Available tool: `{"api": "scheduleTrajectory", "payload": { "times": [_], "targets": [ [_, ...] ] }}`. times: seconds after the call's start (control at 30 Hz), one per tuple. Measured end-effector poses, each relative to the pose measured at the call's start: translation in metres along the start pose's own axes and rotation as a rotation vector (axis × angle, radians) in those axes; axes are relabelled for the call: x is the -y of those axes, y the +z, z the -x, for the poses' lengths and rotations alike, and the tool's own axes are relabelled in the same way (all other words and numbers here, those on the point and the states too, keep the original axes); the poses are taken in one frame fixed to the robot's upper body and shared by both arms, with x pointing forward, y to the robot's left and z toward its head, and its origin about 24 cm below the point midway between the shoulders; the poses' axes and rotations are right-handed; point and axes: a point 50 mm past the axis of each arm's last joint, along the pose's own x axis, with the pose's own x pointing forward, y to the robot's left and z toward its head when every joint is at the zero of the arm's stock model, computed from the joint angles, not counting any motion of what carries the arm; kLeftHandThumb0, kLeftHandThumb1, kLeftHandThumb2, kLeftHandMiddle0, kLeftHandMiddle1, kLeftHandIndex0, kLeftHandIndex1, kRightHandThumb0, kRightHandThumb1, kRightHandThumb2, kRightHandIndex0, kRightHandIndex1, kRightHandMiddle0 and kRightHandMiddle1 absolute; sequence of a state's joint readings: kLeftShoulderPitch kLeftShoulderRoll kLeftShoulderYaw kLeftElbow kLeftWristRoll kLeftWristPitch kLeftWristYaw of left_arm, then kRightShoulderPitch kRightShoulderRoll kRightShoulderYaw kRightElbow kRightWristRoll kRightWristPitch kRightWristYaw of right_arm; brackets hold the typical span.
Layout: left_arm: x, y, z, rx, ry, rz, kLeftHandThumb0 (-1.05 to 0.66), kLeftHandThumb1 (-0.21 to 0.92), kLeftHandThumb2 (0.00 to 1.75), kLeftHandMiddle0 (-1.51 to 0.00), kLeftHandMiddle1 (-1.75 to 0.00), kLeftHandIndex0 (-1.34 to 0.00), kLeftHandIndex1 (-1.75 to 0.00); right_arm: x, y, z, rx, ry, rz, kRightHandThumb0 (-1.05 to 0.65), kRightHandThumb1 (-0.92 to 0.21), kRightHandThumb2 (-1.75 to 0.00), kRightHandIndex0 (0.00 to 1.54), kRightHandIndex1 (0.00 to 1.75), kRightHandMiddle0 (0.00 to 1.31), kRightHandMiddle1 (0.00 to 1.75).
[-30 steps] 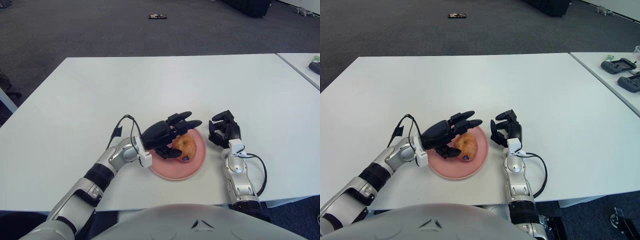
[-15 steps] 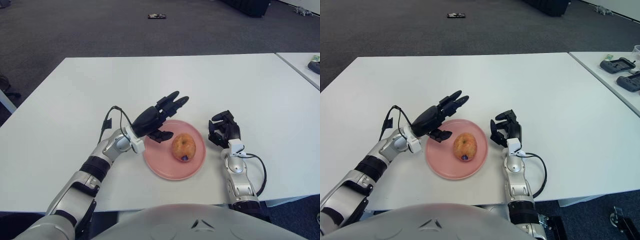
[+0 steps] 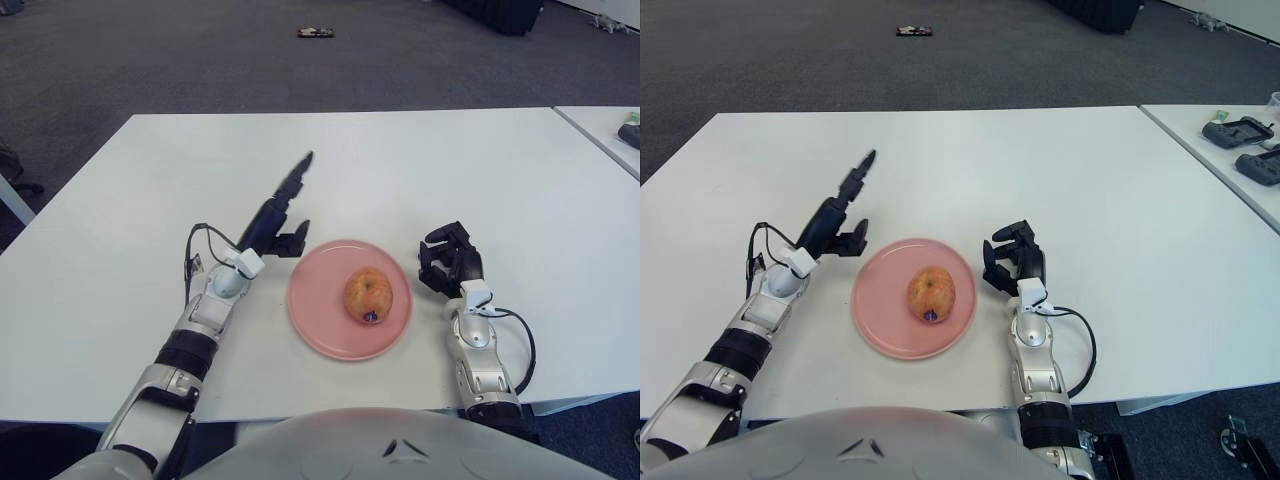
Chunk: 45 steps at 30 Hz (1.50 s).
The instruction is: Put the apple into the plate.
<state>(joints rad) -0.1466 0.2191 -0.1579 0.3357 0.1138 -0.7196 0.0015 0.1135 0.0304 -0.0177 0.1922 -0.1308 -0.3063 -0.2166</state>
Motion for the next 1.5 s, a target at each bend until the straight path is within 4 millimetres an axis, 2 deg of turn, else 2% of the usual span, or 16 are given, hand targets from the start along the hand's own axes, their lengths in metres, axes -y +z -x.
{"api": "scheduleTrajectory", "payload": {
  "times": [0.07, 0.1, 0.17, 0.23, 0.27, 0.33, 0.4, 0.47, 0.6, 0.73, 0.8, 1.2, 1.5],
  "targets": [
    [-0.001, -0.001, 0.002, -0.018, 0.083, 0.06, -0.84, 0.92, 0.93, -0.01, -0.31, 0.0, -0.38, 0.0, 0.0, 0.0, 0.0, 0.004, 0.0, -0.39, -0.64, -0.91, 0.54, 1.48, 0.36, 1.75],
    [-0.002, -0.002, 0.003, -0.028, 0.128, 0.096, -0.83, 0.92, 0.92, -0.01, -0.37, 0.0, -0.44, 0.0, 0.0, 0.0, 0.0, 0.005, 0.0, -0.39, -0.64, -0.91, 0.54, 1.48, 0.36, 1.75],
    [-0.003, -0.006, 0.004, -0.056, 0.212, 0.163, -0.76, 0.9, 0.9, 0.0, -0.67, 0.0, -0.82, 0.0, -0.001, 0.0, -0.001, 0.006, 0.001, -0.39, -0.64, -0.91, 0.53, 1.49, 0.36, 1.75],
    [-0.005, -0.009, 0.004, -0.082, 0.268, 0.207, -0.73, 0.88, 0.91, 0.0, -0.82, 0.0, -1.02, 0.0, -0.001, 0.0, 0.0, 0.006, 0.001, -0.39, -0.64, -0.91, 0.53, 1.5, 0.36, 1.75],
    [-0.006, -0.011, 0.005, -0.096, 0.297, 0.228, -0.71, 0.86, 0.93, 0.0, -0.95, 0.0, -1.15, 0.0, 0.0, 0.0, 0.001, 0.007, 0.001, -0.39, -0.64, -0.91, 0.53, 1.51, 0.36, 1.75],
    [-0.009, -0.014, 0.006, -0.123, 0.347, 0.252, -0.69, 0.84, 0.97, 0.0, -1.07, 0.0, -1.26, -0.001, 0.0, 0.0, 0.004, 0.009, 0.002, -0.39, -0.64, -0.92, 0.53, 1.51, 0.37, 1.75],
    [-0.011, -0.016, 0.008, -0.143, 0.381, 0.26, -0.66, 0.82, 1.01, -0.12, -1.26, 0.0, -1.53, -0.001, 0.0, -0.001, 0.007, 0.01, 0.002, -0.39, -0.63, -0.93, 0.53, 1.53, 0.37, 1.75],
    [-0.013, -0.02, 0.012, -0.165, 0.427, 0.261, -0.52, 0.78, 0.9, -0.26, -1.38, -0.15, -1.63, -0.001, -0.001, -0.001, 0.009, 0.011, 0.005, -0.39, -0.62, -0.94, 0.53, 1.53, 0.38, 1.75],
    [-0.015, -0.034, 0.025, -0.254, 0.508, 0.247, -0.42, 0.69, 0.89, -0.44, -1.57, -0.31, -1.72, -0.002, -0.001, -0.001, 0.016, 0.015, 0.005, -0.4, -0.61, -0.96, 0.54, 1.52, 0.39, 1.75],
    [-0.015, -0.042, 0.034, -0.32, 0.552, 0.232, -0.4, 0.64, 0.93, -0.51, -1.67, -0.36, -1.74, -0.002, -0.002, -0.001, 0.022, 0.015, 0.003, -0.4, -0.6, -0.97, 0.54, 1.52, 0.39, 1.75],
    [-0.015, -0.044, 0.036, -0.33, 0.564, 0.234, -0.41, 0.58, 0.99, -0.59, -1.71, -0.4, -1.74, -0.002, -0.002, -0.002, 0.023, 0.014, 0.003, -0.4, -0.6, -0.97, 0.54, 1.51, 0.39, 1.75],
    [-0.008, -0.055, 0.042, -0.338, 0.522, 0.293, -0.43, 0.49, 1.12, -0.8, -1.75, -0.48, -1.75, -0.003, -0.002, -0.002, 0.038, 0.012, -0.003, -0.4, -0.58, -0.99, 0.56, 1.5, 0.41, 1.75],
    [-0.006, -0.057, 0.042, -0.341, 0.479, 0.314, -0.44, 0.44, 1.18, -0.86, -1.75, -0.51, -1.75, -0.003, -0.002, -0.002, 0.04, 0.012, -0.004, -0.4, -0.57, -1.0, 0.57, 1.49, 0.41, 1.75]
  ]
}}
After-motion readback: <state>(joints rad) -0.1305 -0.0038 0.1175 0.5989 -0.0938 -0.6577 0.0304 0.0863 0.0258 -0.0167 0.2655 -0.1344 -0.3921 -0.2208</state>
